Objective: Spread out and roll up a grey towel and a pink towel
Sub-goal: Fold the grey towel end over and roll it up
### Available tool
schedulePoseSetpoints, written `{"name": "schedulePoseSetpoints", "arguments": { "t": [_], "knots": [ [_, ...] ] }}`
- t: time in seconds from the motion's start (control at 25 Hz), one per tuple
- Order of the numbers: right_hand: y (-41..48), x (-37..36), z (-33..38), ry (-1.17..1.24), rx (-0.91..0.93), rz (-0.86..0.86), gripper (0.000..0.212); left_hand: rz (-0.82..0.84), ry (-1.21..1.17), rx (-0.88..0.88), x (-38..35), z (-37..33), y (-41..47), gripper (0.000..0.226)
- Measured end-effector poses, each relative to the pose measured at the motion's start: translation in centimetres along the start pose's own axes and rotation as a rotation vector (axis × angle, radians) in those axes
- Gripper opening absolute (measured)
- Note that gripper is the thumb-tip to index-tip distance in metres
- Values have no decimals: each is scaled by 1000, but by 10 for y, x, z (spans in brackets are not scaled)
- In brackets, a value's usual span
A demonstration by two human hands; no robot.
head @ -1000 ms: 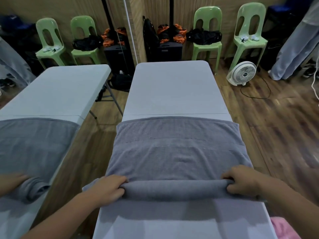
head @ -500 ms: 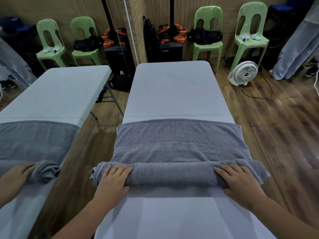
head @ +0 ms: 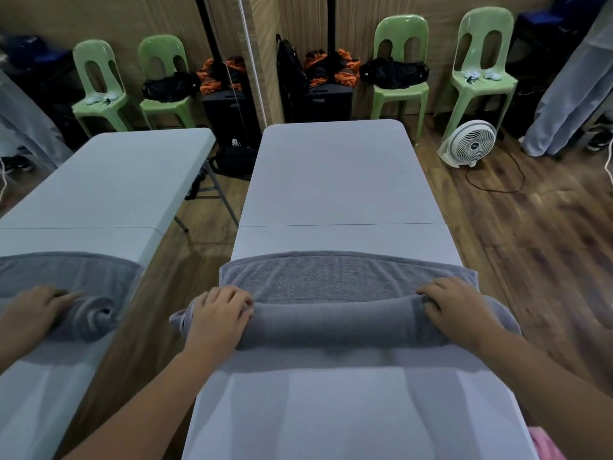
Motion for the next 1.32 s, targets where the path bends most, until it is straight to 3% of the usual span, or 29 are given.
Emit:
{"name": "schedulePoseSetpoints", "arguments": {
  "t": [0.08, 0.2, 0.4, 0.48, 0.6, 0.68, 0.76, 0.88, 0.96, 1.08, 1.16, 1.32],
  "knots": [
    [-9, -3, 15, -88, 106, -19, 34, 22, -27, -74, -8, -8, -13, 26],
    [-29, -31, 23, -142, 98, 208, 56, 202, 121, -132, -34, -6, -34, 57],
    [-25, -33, 26, -122, 101, 230, 25, 200, 132, -121, -27, -8, -25, 35],
    [-26, -31, 26, 15, 88, 401, 17, 303, 162, -123, -27, -10, -27, 27],
    [-18, -27, 17, 236, -18, 602, 13, 411, 189, -68, -28, -11, -25, 34],
    [0, -21, 9, 219, -65, 472, 7, 358, 157, 21, -25, -10, -9, 36],
    [12, -15, 0, 117, -112, 274, 23, 152, 112, 75, -14, -10, 7, 32],
    [16, -8, 7, 57, -32, 58, 24, -32, 27, 63, -2, -16, 3, 29],
    [9, -10, 17, 47, 60, 86, 28, 31, -20, 10, -10, -21, -10, 32],
    [-7, -23, 20, -45, 140, 203, 51, 205, 68, -91, -32, -12, -27, 60],
    [-10, -36, 13, -125, 173, 319, 65, 206, 117, -153, -35, -4, -19, 58],
    [15, -24, -21, -150, 51, 391, 70, 159, 142, -1, -13, 3, 36, 51]
  ]
}}
Point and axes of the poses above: each hand's wrist, its own y-axis towards the middle knuckle, its own x-axis out of the back of the hand, z = x × y, the point moved 7 cm from there along y, towards the middle knuckle, and after that the axes turned 11 degrees about x, right-handed, at the moved point
